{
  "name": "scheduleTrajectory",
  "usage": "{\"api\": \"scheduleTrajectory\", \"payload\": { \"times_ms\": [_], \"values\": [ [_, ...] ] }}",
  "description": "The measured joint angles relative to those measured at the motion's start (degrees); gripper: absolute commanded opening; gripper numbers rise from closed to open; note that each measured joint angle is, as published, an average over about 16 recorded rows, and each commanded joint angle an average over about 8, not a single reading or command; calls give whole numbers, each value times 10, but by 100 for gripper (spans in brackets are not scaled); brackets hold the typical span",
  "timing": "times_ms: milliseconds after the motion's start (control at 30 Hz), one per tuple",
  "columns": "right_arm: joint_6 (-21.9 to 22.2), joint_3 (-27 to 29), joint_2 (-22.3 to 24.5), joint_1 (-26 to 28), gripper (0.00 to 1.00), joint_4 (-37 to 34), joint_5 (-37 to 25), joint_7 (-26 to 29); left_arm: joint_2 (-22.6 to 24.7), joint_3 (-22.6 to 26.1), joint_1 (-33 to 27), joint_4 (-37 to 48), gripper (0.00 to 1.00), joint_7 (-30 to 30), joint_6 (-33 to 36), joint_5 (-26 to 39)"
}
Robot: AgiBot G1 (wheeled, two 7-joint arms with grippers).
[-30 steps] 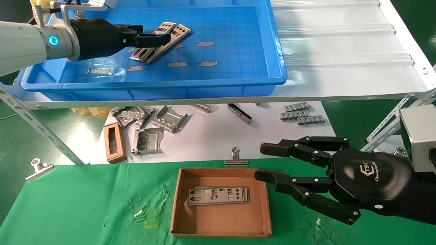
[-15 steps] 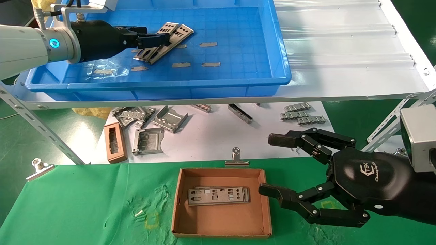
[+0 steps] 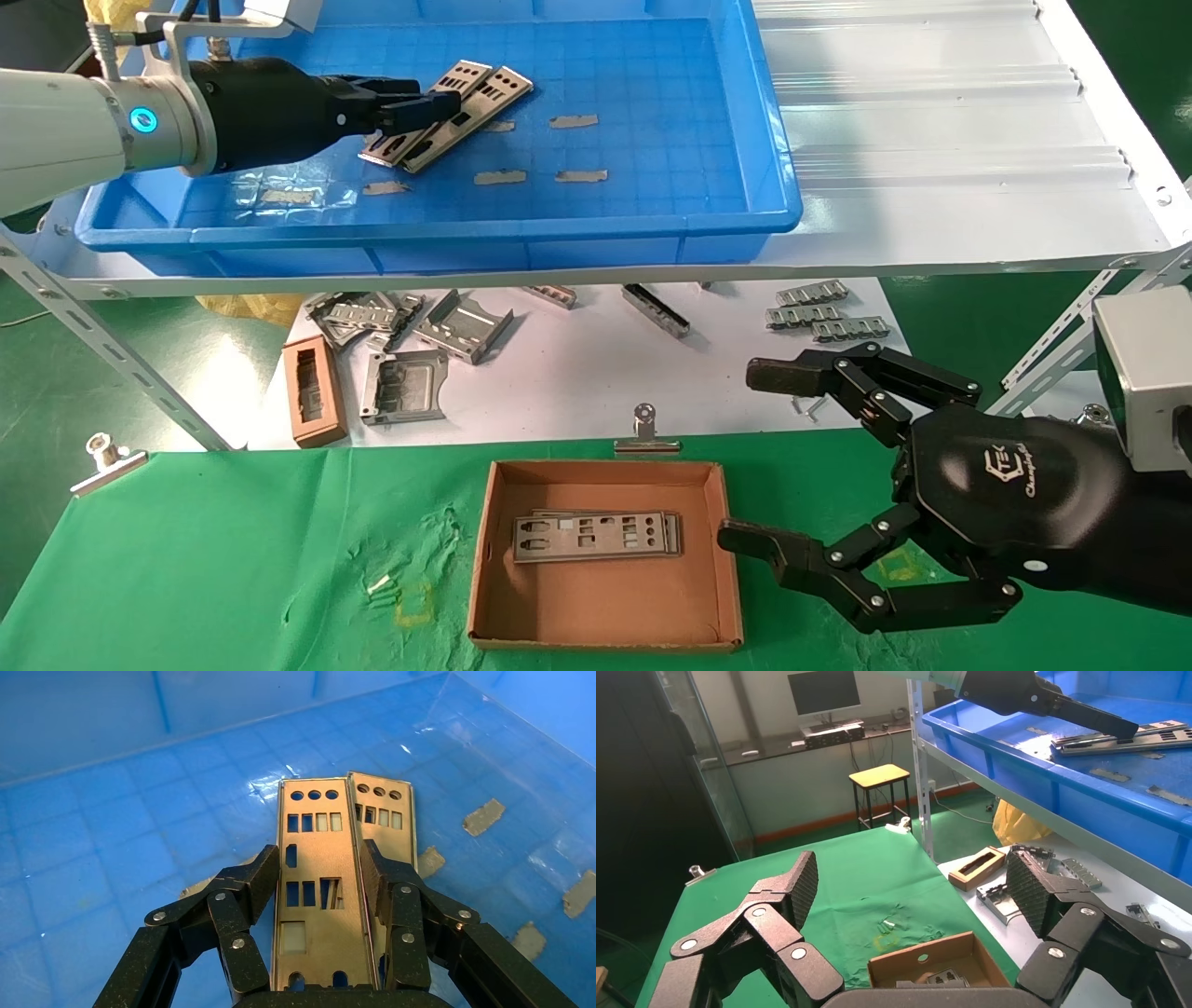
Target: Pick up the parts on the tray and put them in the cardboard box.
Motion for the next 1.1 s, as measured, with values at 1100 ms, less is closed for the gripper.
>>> {"api": "scheduleTrajectory", "payload": {
  "times_ms": [1100],
  "values": [
    [0, 0, 0, 0, 100, 0, 0, 0, -125, 33, 38, -238, 0, 110, 384, -109]
  ]
}}
